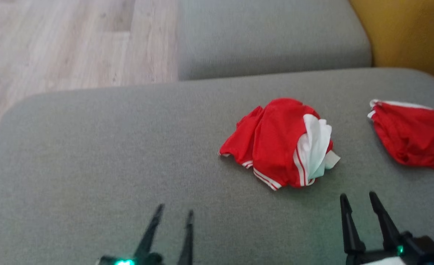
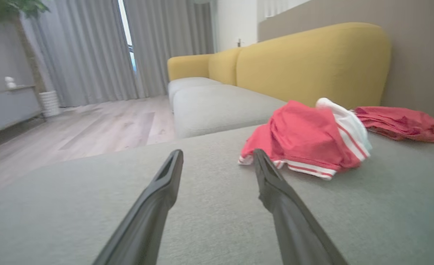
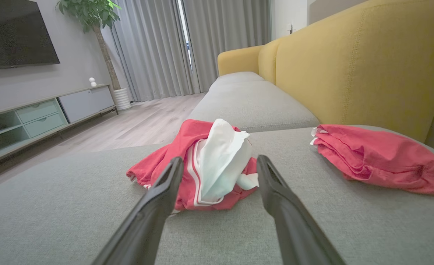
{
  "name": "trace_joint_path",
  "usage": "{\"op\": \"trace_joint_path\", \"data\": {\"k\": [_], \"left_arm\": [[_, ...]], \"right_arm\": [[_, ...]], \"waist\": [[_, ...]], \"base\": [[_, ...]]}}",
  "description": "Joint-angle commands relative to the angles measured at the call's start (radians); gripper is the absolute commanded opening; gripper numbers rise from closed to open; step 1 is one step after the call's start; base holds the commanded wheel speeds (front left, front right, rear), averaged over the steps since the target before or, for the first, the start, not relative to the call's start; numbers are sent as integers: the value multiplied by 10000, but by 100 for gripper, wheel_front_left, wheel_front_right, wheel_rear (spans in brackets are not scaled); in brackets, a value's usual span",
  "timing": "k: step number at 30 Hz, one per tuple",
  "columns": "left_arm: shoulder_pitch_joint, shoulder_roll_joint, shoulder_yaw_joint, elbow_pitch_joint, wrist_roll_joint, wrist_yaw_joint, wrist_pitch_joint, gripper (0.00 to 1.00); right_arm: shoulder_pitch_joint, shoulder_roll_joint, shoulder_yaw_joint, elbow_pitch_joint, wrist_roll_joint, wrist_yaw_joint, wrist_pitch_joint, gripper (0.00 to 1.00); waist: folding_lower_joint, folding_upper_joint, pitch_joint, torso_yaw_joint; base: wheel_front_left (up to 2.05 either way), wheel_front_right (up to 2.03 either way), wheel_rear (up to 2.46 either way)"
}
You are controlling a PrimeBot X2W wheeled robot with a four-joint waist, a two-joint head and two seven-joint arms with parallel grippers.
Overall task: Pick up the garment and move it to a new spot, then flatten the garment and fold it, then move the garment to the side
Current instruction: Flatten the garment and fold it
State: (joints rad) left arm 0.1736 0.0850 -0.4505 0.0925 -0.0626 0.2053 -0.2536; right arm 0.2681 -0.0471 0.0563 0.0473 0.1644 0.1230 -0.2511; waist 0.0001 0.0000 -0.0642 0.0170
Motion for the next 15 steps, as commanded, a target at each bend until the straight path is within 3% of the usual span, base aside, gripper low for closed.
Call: {"op": "trace_joint_path", "data": {"k": [1,15], "left_arm": [[-884,-183,-27,111,94,-293,-82,100],[-4977,-338,-2227,3918,554,-2115,-52,100]], "right_arm": [[-670,-210,242,-344,-11,77,-107,100],[-2493,-562,380,-365,196,77,-107,100]], "waist": [[-1,0,516,-77],[-1,0,2870,-1249]], "base": [[0,0,0],[0,0,0]]}}
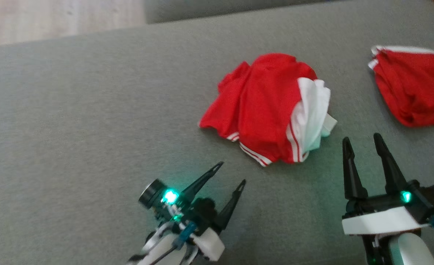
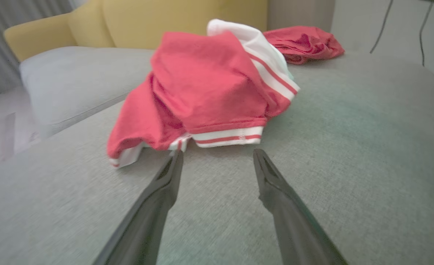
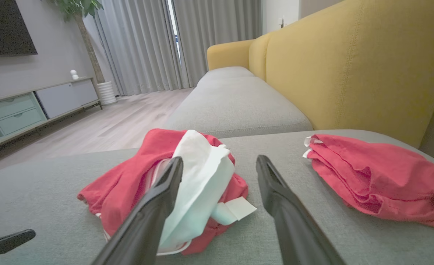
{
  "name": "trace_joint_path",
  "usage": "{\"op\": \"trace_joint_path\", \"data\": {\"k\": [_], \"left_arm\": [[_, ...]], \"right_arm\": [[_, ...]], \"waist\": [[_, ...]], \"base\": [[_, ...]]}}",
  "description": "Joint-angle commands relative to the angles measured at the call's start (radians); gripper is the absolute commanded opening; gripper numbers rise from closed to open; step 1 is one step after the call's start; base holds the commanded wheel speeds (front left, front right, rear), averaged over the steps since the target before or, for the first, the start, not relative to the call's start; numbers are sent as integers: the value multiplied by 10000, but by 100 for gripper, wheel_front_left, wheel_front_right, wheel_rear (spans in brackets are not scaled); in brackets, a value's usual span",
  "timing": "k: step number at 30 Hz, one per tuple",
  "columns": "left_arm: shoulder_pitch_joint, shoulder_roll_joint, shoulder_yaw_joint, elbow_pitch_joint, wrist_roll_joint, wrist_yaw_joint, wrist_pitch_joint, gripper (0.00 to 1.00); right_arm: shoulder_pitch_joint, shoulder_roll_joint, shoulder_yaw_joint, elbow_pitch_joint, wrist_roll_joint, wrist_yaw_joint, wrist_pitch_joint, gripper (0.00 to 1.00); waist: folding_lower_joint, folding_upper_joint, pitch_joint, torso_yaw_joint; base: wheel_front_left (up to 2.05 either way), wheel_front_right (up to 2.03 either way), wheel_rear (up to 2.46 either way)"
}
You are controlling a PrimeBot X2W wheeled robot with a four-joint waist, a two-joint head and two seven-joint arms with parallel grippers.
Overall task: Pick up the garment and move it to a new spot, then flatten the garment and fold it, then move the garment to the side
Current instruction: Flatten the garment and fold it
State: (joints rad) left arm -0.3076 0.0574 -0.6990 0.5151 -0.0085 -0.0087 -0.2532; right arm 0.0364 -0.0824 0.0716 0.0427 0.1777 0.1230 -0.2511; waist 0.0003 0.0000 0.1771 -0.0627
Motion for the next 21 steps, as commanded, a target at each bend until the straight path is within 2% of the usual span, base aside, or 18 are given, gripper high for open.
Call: {"op": "trace_joint_path", "data": {"k": [1,5,7,15,16,17,18,19,21], "left_arm": [[-475,-65,14,-95,-32,-44,-35,100],[-1482,-68,-933,570,-337,-81,66,100],[-1869,-69,-1290,843,-524,47,74,100],[-2955,-71,-2127,2050,-1258,919,174,100],[-3063,-71,-2184,2244,-1311,1077,235,97],[-3168,-71,-2254,2408,-1355,1204,265,73],[-3265,-71,-2288,2504,-1423,1354,240,31],[-3347,-71,-2348,2583,-1472,1471,207,0],[-3445,-71,-2476,2705,-1607,1605,146,0]], "right_arm": [[-275,-201,238,-349,72,77,-107,100],[-585,-183,370,-392,87,77,-107,100],[-682,-162,391,-380,107,77,-107,100],[-780,4,463,-329,219,77,-107,100],[-775,26,485,-316,237,77,-107,100],[-769,46,496,-308,251,77,-107,100],[-762,63,507,-301,257,77,-107,100],[-753,78,518,-290,263,77,-107,100],[-711,102,514,-261,267,77,-107,100]], "waist": [[-3,0,600,-576],[-3,0,1066,-1145],[-3,0,1234,-1417],[-3,0,1549,-2145],[-3,0,1556,-2194],[-3,0,1556,-2228],[-3,0,1544,-2254],[-3,0,1519,-2278],[-3,0,1419,-2286]], "base": [[0,0,0],[0,0,0],[0,0,0],[0,0,0],[0,0,0],[0,0,0],[0,0,0],[0,0,0],[0,0,0]]}}
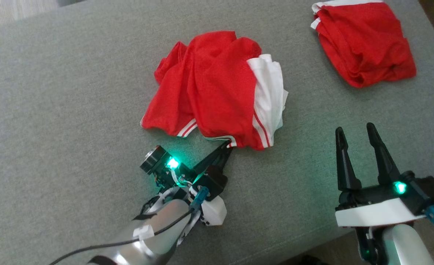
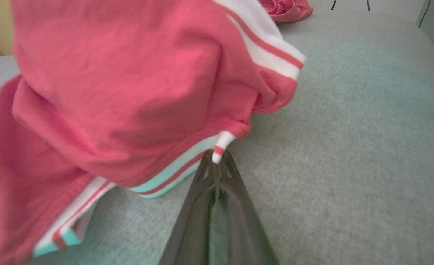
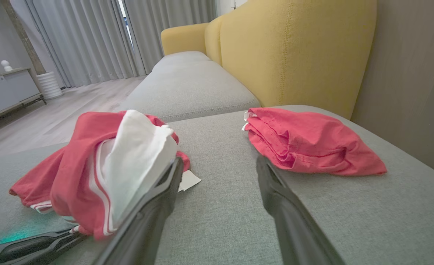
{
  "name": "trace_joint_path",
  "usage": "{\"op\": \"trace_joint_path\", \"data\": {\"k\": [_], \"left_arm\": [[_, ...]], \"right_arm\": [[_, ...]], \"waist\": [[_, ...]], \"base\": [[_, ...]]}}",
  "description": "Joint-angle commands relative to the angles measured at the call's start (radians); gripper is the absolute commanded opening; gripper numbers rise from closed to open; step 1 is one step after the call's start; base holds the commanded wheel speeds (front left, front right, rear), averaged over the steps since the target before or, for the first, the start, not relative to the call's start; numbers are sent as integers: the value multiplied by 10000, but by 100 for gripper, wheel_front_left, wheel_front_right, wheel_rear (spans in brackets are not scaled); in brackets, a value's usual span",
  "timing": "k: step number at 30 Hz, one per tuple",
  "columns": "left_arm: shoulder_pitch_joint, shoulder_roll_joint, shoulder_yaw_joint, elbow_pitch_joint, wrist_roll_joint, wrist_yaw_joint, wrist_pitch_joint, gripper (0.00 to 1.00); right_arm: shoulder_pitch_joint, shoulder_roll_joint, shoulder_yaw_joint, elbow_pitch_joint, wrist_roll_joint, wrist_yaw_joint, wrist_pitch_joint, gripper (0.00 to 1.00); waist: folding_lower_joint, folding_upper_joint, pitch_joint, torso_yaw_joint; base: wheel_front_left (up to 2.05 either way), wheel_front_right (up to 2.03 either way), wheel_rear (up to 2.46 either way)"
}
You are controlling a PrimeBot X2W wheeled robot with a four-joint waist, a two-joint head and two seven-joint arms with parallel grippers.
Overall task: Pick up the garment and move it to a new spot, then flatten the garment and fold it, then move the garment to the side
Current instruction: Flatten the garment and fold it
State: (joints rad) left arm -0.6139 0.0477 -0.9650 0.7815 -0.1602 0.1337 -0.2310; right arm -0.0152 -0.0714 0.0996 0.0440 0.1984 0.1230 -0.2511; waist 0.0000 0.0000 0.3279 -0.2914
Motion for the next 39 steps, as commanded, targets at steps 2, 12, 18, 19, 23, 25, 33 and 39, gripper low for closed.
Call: {"op": "trace_joint_path", "data": {"k": [2,12,18,19,23,25,33,39], "left_arm": [[-451,27,32,145,-189,254,-138,0],[-1838,26,-498,-1664,-727,-301,-293,0],[-4535,43,155,-1852,-951,-1013,20,0],[-5014,56,372,-1717,-1042,-1092,53,0],[-6620,57,1709,-1104,-2019,-1263,-38,0],[-7206,53,2206,-821,-2378,-1309,-112,0],[-5297,836,2770,-459,-3349,-1699,-226,0],[-1144,1888,3093,-1090,-4387,-1244,-198,0]], "right_arm": [[-146,12,217,-241,56,77,-107,100],[222,73,132,-157,40,77,-107,100],[407,140,361,-76,92,77,-107,100],[444,148,396,-47,109,77,-107,100],[655,167,381,6,149,77,-107,100],[753,173,321,-3,148,77,-107,100],[1087,191,-306,-218,91,77,-107,100],[1369,198,-696,-426,23,77,-107,100]], "waist": [[0,0,-255,17],[0,0,-1600,169],[0,0,-2317,-279],[0,0,-2420,-389],[0,0,-2709,-639],[0,0,-2805,-652],[0,0,-2878,44],[0,0,-2819,757]], "base": [[0,0,0],[0,0,0],[0,0,0],[0,0,0],[0,0,0],[0,0,0],[0,0,0],[0,0,0]]}}
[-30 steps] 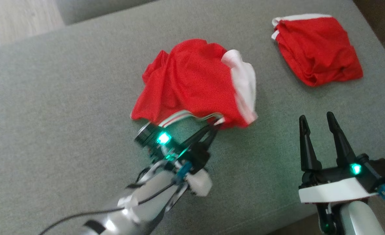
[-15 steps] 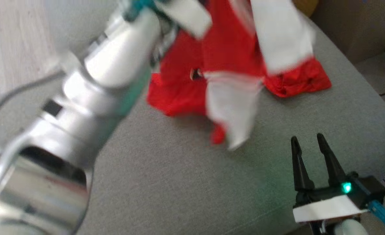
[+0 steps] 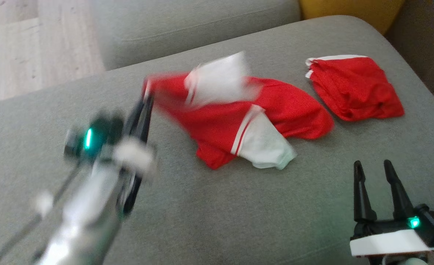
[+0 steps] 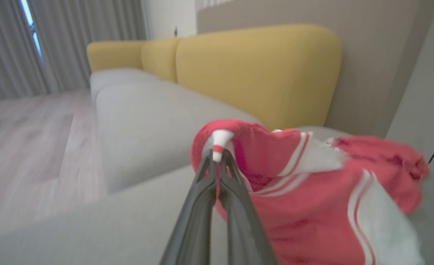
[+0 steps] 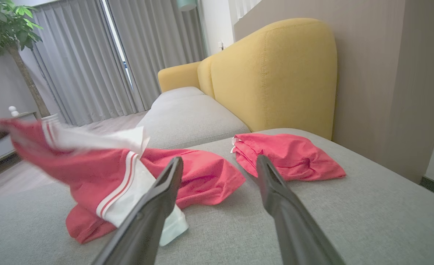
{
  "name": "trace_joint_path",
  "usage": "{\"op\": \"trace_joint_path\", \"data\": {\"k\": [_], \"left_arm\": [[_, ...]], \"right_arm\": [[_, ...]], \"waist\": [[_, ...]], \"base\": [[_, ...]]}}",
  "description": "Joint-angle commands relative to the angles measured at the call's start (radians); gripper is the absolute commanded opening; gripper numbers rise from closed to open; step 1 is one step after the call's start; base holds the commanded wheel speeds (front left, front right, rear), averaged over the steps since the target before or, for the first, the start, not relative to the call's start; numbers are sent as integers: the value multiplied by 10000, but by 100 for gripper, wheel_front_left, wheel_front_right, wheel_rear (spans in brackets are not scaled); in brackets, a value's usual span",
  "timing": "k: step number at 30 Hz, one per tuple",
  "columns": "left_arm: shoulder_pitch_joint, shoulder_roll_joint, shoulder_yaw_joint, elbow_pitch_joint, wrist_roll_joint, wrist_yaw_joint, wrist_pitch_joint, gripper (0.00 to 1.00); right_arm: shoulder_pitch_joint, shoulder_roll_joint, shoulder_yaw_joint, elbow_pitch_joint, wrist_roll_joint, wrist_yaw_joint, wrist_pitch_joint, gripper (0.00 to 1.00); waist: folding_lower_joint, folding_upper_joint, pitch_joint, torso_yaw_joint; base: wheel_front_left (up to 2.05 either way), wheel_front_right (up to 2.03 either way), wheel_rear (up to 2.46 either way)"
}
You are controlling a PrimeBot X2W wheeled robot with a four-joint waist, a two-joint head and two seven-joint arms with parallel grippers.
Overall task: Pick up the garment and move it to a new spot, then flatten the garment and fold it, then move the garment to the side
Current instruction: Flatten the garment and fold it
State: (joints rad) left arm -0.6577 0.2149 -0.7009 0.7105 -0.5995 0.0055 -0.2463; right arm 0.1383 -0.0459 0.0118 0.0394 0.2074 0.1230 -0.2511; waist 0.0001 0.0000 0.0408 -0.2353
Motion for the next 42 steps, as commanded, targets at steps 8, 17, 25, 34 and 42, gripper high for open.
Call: {"op": "trace_joint_path", "data": {"k": [8,17,25,34,42], "left_arm": [[3203,1321,946,-1389,-716,1072,-97,0],[3387,1856,1023,-2824,259,2356,-126,100],[1746,1518,-819,-4067,2962,2807,398,100],[-687,-74,-2779,-1806,4963,2272,1888,100],[-1719,-808,-2552,41,4852,2422,1895,100]], "right_arm": [[-192,-53,112,-453,-125,77,-107,100],[-315,-162,183,-524,-134,77,-107,100],[-600,-243,336,-581,-102,77,-107,100],[-1025,-404,652,-481,-71,77,-107,100],[-1144,-512,816,-452,-92,77,-107,100]], "waist": [[-1,0,316,848],[-1,0,610,1202],[-1,0,1191,1222],[-1,0,1745,1063],[-1,0,2013,831]], "base": [[0,0,0],[0,0,0],[0,0,0],[0,0,0],[0,0,0]]}}
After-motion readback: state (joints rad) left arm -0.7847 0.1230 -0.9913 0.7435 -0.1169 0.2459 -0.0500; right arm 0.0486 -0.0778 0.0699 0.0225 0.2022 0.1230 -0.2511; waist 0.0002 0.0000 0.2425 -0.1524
